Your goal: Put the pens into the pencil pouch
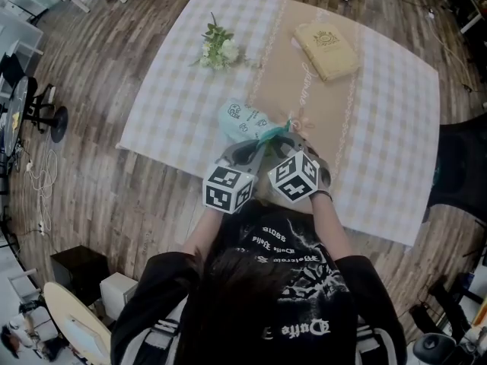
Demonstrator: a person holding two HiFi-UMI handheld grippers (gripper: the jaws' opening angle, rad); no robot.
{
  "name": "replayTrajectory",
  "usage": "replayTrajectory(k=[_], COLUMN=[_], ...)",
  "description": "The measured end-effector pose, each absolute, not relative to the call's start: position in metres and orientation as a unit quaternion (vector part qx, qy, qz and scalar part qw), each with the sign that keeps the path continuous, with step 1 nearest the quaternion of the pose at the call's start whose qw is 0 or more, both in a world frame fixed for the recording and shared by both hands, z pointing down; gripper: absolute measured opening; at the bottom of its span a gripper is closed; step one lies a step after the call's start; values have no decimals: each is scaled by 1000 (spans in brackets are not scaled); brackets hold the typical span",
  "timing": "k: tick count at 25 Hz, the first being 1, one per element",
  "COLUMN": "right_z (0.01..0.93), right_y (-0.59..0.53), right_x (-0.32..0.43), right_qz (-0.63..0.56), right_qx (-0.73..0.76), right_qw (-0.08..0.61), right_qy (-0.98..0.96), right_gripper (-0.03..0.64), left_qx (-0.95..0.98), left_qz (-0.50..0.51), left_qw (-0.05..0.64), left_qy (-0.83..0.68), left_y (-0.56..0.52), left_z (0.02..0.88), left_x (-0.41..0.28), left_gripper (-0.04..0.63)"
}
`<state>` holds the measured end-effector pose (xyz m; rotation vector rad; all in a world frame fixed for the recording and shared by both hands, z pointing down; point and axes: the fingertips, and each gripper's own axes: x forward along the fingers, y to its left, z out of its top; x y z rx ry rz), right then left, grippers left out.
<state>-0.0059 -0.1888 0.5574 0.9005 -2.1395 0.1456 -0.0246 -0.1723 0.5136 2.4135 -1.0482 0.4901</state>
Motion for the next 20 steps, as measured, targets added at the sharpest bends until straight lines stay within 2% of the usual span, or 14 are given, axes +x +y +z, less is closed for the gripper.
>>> replayTrajectory(k=[11,20], right_z=[550,534], right_y=[-180,-159], right_x=[-1,20], right_qz=[74,91], right_qx=[354,379], right_qw=[381,353], right_qy=[-851,-850], right_gripper=[143,155], left_qx=[879,878], left_qz=[175,182], left_qw=[232,230], left_qy=[-379,-379], left_y=[-174,-171], left_z=[513,519], left_x=[-22,-17], left_gripper=[40,40])
